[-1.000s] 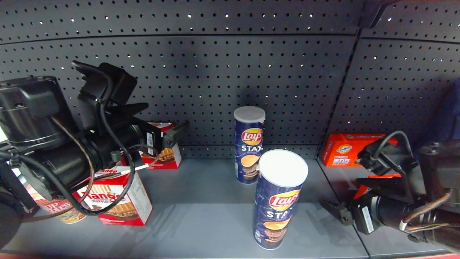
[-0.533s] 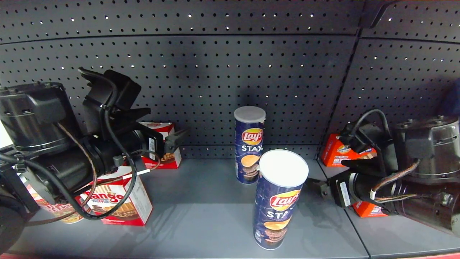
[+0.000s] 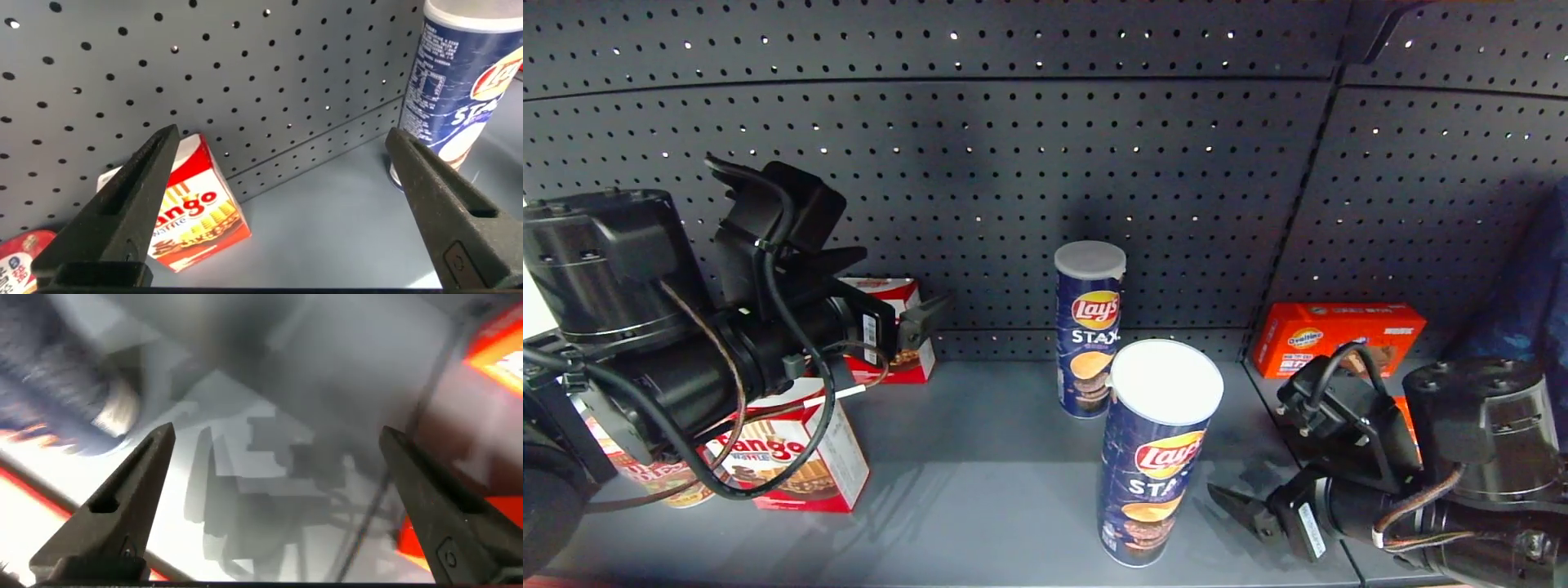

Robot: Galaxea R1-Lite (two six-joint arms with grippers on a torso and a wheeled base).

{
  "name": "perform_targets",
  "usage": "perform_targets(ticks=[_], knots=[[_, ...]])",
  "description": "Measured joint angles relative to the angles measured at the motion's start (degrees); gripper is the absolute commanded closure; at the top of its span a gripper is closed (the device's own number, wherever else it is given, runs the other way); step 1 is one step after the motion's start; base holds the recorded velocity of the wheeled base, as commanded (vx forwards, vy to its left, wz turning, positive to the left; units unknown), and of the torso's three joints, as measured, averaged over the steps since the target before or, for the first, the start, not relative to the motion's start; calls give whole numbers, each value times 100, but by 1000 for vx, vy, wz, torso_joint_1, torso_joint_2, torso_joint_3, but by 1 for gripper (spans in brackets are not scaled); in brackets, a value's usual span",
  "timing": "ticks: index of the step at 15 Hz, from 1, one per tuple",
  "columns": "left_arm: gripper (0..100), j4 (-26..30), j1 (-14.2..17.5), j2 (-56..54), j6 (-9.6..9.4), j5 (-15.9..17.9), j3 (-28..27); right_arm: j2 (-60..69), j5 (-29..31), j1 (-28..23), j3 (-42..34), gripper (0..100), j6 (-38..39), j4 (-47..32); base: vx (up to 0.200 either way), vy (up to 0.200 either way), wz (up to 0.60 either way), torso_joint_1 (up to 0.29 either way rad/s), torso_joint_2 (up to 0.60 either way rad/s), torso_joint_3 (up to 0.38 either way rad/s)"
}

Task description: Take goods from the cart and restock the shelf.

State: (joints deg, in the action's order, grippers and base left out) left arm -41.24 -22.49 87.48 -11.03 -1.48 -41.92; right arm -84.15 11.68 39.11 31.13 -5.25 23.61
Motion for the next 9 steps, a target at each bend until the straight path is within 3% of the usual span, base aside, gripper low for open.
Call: perform_targets(ticks=[9], knots=[[0, -88, -27, 155, -2, 11, -49, -35, -84, 315, 108, 0, 0, 9, 0, 0, 0, 0, 0, 0]])
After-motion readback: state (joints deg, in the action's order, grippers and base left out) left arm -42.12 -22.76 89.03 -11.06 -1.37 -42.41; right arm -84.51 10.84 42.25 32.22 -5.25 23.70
